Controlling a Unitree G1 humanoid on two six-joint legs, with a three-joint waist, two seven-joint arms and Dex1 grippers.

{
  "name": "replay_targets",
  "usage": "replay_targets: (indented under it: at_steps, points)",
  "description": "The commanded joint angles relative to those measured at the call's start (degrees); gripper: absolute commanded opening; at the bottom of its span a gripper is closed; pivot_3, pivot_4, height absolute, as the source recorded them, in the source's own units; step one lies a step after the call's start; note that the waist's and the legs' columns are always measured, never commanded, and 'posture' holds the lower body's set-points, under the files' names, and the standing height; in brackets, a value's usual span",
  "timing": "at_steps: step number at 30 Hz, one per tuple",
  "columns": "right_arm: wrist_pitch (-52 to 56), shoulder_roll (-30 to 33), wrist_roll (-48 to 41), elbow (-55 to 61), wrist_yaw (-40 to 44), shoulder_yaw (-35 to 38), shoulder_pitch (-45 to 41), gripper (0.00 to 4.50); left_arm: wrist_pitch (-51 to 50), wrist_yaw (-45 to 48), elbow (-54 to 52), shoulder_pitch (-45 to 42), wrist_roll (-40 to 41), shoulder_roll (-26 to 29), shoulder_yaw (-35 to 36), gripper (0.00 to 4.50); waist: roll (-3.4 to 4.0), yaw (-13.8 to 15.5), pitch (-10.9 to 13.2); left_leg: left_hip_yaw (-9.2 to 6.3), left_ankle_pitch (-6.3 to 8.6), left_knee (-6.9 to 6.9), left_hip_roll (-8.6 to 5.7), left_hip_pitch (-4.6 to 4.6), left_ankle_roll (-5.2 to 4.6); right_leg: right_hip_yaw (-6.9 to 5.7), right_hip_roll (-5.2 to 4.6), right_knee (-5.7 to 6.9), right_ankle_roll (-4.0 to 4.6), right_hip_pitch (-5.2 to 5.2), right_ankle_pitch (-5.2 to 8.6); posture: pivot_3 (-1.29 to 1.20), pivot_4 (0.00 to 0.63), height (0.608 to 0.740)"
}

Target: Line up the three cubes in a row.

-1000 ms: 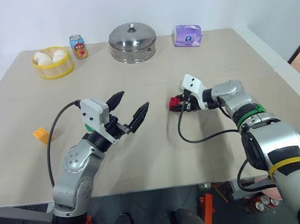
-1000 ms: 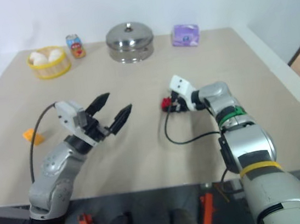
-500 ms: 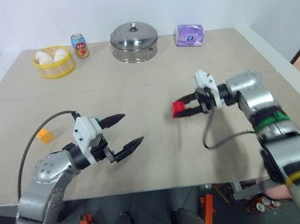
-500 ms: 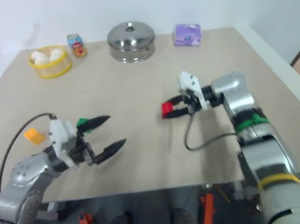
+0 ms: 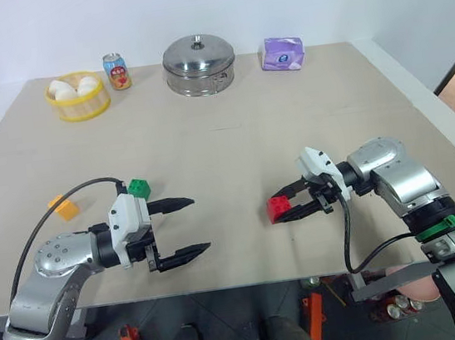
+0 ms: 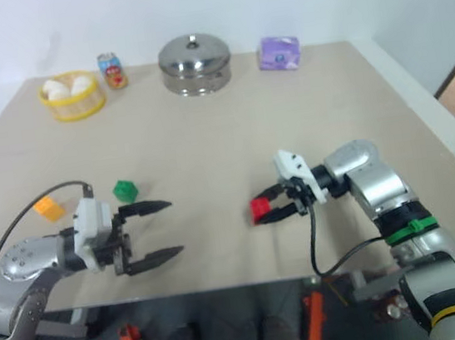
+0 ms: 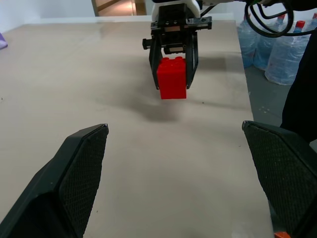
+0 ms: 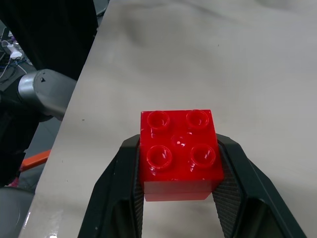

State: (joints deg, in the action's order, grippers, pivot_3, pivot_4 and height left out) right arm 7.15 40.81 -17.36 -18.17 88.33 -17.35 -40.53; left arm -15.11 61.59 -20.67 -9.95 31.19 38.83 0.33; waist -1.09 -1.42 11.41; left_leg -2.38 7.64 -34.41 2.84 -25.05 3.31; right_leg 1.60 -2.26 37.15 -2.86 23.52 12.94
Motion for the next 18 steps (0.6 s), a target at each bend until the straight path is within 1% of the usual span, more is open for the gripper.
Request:
replay_targets:
  at_steps: [1, 8, 18]
  points:
    - [-2.73, -0.78, 0.88, -1.21, 1.24, 1.23, 0.95, 1.26, 0.70, 0.05, -0.44, -1.64, -0.26, -0.08, 0.17, 4.50, 0.00, 0.01, 0.00, -0.03, 0.00, 0.02, 0.00, -0.01, 0.00, 0.00, 0.02, 0.00, -0.01, 0.00, 0.01, 0.00, 0.150, 0.739]
    - [-7.49, -2.80, 1.23, -3.18, -0.93, 3.42, 1.99, 1.26, 0.54, -1.03, -0.02, -2.75, -0.61, -0.86, 0.43, 4.50, 0.00, 0.00, 0.00, -0.02, 0.00, 0.00, 0.00, 0.00, -0.01, 0.02, 0.04, 0.00, -0.02, -0.01, 0.01, 0.00, 0.150, 0.739]
    - [-8.13, -2.64, 3.04, -0.66, -5.68, 5.49, 5.22, 1.26, 0.26, -1.56, -0.26, -2.55, -0.60, -1.55, 0.20, 4.50, 0.00, 0.03, 0.00, -0.02, 0.00, -0.01, 0.00, 0.01, -0.01, 0.02, 0.04, 0.01, -0.03, -0.03, 0.00, 0.00, 0.150, 0.739]
